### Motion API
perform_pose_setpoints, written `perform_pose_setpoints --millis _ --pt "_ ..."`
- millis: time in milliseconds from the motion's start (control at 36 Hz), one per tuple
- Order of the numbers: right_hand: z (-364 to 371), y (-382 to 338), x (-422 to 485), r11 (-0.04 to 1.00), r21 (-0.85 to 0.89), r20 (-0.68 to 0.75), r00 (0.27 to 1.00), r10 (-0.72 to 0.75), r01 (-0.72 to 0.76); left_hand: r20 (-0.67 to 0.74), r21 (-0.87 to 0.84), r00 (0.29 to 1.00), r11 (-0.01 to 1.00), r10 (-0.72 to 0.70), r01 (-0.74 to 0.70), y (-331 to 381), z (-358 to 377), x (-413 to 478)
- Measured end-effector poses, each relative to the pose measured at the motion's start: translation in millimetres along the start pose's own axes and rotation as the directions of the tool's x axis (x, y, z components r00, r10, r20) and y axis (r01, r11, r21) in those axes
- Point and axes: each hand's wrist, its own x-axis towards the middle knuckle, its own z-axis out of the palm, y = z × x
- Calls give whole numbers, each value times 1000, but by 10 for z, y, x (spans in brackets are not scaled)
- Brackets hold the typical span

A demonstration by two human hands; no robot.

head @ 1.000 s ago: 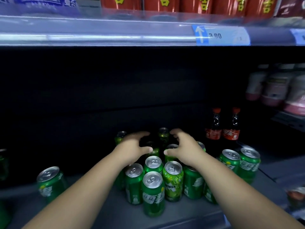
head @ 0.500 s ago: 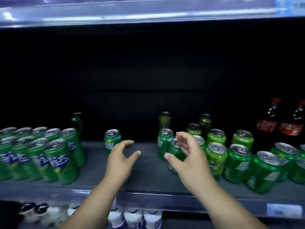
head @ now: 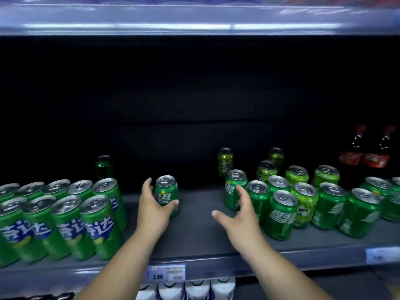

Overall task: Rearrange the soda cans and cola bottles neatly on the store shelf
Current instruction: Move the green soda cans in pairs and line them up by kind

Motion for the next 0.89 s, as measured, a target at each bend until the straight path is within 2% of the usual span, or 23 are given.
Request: perform_pose_setpoints --millis 139,417,722,889 --pt "155 -68 27 999 17 -60 998 33 -32 75 -14 996 999 44 -43 -46 35 68" --pt "198 -66 -21 997 62 -114 992 57 -51 97 -16 990 995 102 -101 -192 -28 167" --pt "112 -10 12 997 43 -168 983 68 -62 142 -40 987 997 75 -70 -188 -14 188" --pt "11 25 139 993 93 -191 978 87 -70 159 -36 984 996 85 -80 -127 41 125"
